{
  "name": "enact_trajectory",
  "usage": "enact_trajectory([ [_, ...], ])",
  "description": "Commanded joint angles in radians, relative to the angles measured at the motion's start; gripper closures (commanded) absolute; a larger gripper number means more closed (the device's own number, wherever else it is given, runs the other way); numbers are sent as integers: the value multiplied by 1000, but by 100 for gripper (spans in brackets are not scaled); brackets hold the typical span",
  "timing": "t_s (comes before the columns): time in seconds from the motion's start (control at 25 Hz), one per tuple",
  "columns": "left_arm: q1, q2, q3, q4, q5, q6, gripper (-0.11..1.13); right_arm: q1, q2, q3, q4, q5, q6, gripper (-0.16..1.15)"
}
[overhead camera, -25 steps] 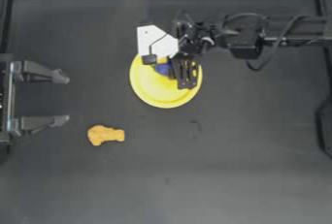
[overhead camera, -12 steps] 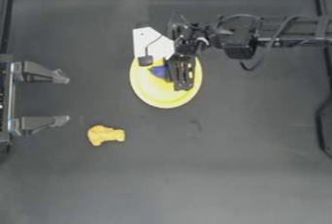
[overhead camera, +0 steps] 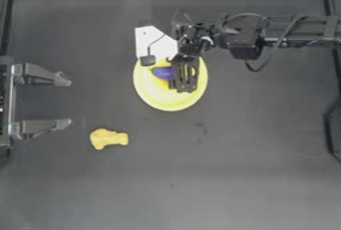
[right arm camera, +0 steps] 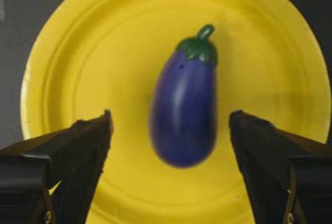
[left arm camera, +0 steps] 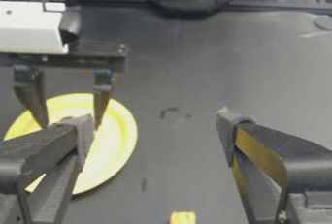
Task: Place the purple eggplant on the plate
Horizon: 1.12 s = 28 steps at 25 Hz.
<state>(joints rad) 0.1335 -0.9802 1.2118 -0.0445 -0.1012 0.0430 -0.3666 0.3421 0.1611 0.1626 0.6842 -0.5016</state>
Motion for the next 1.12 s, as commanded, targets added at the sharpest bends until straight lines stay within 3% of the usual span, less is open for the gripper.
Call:
enact_trajectory([
  [0.04,3,18,-11,0,-6,-2,-1,2,-37,-20,6,2,3,-1],
  [0.52,3,20,-12,0,-6,-2,-1,-6,-156,6,12,2,-5,1],
  [0.8,3,20,-12,0,-6,-2,-1,2,-264,77,75,-21,-20,1],
  [1.12,5,18,-12,0,-6,-2,-1,11,-393,201,187,-83,-61,1],
])
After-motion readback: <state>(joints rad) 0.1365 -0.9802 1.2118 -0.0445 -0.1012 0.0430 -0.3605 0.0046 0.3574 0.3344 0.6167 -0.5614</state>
